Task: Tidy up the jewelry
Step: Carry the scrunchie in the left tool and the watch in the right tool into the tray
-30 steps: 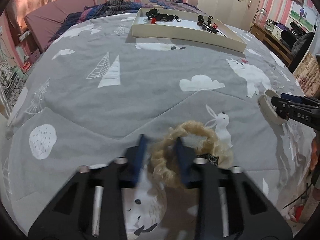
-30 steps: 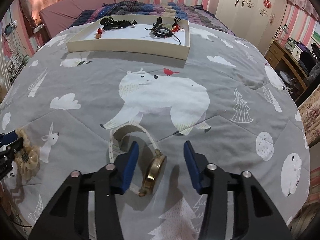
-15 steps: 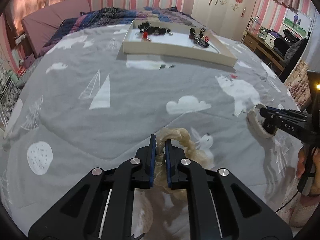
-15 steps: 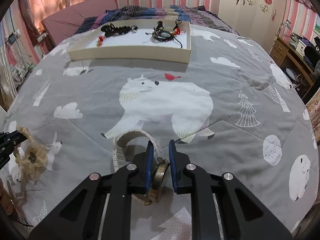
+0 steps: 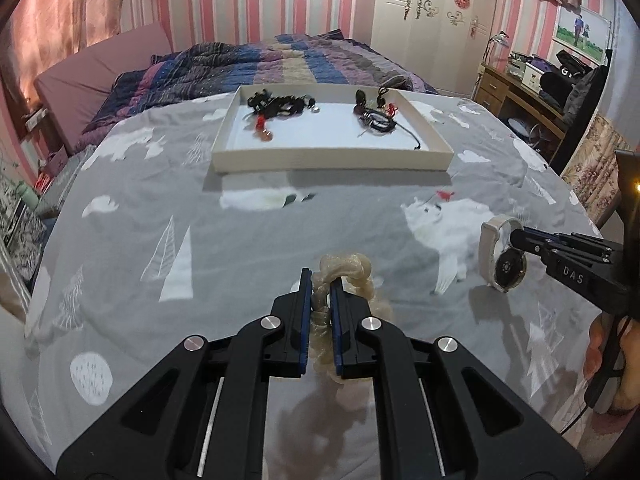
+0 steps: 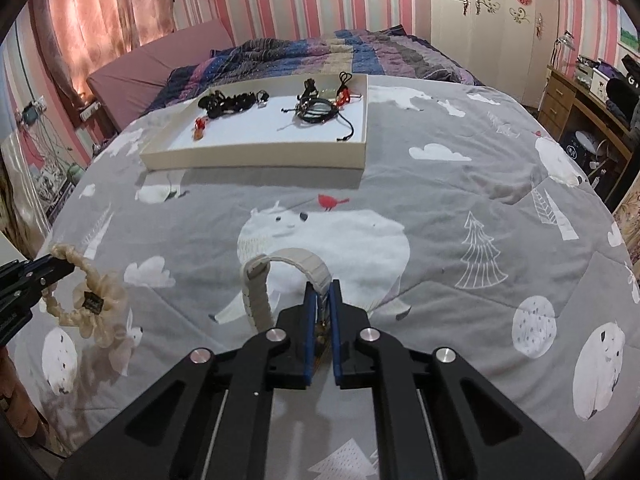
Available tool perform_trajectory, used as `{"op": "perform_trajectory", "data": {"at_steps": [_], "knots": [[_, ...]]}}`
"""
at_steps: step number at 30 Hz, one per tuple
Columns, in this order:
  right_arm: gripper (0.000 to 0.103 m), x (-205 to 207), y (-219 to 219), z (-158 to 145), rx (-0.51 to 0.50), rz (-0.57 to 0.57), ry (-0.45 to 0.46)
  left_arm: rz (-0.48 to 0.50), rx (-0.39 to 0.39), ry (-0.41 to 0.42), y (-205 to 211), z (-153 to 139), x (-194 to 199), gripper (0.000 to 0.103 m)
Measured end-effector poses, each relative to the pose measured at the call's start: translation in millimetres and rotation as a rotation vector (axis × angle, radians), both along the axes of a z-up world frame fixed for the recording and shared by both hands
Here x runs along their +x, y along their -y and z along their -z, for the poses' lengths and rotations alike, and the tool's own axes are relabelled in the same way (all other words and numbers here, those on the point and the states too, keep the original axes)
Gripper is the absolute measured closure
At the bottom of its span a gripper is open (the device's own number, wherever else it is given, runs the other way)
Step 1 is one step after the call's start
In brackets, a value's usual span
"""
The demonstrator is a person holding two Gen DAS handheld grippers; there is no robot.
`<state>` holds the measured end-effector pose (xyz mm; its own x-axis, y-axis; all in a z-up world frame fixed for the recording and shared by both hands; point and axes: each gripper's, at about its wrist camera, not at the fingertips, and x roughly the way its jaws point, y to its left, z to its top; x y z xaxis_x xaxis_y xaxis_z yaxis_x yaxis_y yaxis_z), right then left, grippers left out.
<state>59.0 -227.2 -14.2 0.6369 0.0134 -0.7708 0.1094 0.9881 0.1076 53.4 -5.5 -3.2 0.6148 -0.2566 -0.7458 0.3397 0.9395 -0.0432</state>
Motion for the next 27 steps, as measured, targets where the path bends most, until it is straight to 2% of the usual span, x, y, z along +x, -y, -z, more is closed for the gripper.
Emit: {"op": "perform_trajectory", "data": {"at_steps": [8, 19, 23, 27], "knots": [[0.097, 27, 13, -26, -0.011, 0.010, 0.019, 0.023, 0.000, 0.031, 17, -31, 36, 0.096], [0.097, 96, 13, -66, -0.017, -0.006, 0.048, 0.024, -0.039, 0.022, 30, -63, 128, 0.096], [0.097, 135, 10, -75, -0.027, -0.010, 0.041, 0.034, -0.031, 0.011, 38, -62, 161, 0.096], [0.097, 173, 9, -71, -0.025, -0.011, 0.020, 0.029, -0.018, -0.026, 45, -45, 197, 0.096]]}}
